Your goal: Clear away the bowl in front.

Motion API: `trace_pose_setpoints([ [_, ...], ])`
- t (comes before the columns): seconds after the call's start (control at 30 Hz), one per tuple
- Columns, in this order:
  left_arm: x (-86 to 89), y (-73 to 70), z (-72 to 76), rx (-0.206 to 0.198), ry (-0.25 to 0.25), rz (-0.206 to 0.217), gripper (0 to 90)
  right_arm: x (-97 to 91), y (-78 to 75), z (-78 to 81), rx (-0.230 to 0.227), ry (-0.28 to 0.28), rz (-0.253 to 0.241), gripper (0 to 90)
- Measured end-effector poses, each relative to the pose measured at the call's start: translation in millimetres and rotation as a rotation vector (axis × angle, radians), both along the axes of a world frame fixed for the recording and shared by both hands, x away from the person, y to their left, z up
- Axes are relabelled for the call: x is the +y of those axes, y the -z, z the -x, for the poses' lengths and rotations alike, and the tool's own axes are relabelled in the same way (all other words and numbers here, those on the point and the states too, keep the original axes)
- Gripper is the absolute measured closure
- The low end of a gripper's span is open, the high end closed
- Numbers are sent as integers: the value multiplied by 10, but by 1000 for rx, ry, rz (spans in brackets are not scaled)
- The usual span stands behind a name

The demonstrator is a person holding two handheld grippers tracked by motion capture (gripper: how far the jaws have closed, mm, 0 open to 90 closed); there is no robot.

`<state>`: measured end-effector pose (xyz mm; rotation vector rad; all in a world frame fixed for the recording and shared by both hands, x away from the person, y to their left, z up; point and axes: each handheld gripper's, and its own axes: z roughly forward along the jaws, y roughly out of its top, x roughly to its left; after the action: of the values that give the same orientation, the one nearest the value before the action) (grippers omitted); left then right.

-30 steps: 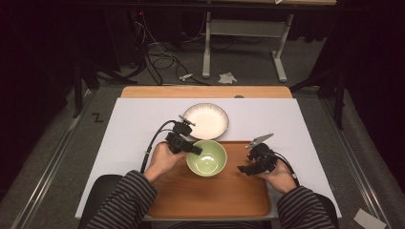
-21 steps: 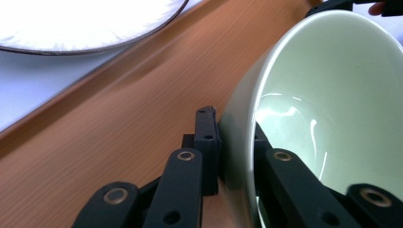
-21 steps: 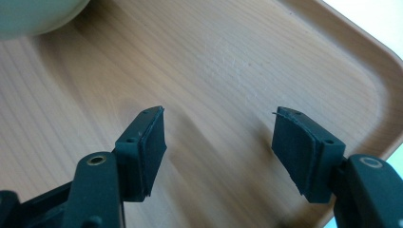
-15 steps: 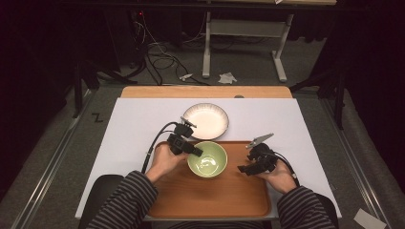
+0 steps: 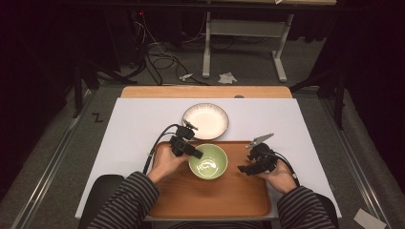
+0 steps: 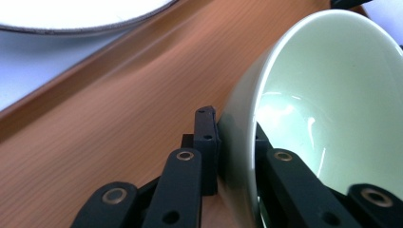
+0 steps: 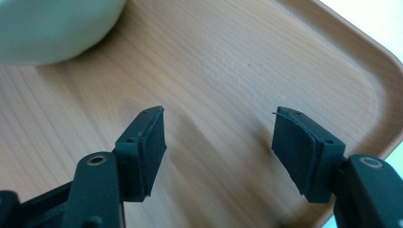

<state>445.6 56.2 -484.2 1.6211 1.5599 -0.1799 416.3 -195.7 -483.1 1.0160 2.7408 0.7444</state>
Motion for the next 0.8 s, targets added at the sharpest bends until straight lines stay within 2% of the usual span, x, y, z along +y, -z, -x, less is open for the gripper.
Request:
trace_pose_setpoints([
  [0.13,-14,36,-9,16,-2,-1,818,-6,-4,-1,-3,-1,-1,371],
  [0.17,50,44,-8,19,96,-36,819,-7,-4,-1,-2,0,-1,371],
  [0.2,-18,62,-18,24,1,4,819,-6,-3,-1,-2,0,-1,371],
  [0.4,-1,97,-26,46,-4,22,780,0,-4,5,-3,0,2,371],
  [0.43,4,109,-21,42,7,9,769,1,-3,6,-3,-1,3,371],
  [0.57,-15,98,2,25,5,3,738,2,-4,10,-5,-4,3,371],
  [0.77,-5,58,28,3,5,-5,624,0,-6,10,-4,-4,0,371],
  [0.8,40,35,41,-5,64,-22,607,0,-7,11,-4,-4,1,371],
])
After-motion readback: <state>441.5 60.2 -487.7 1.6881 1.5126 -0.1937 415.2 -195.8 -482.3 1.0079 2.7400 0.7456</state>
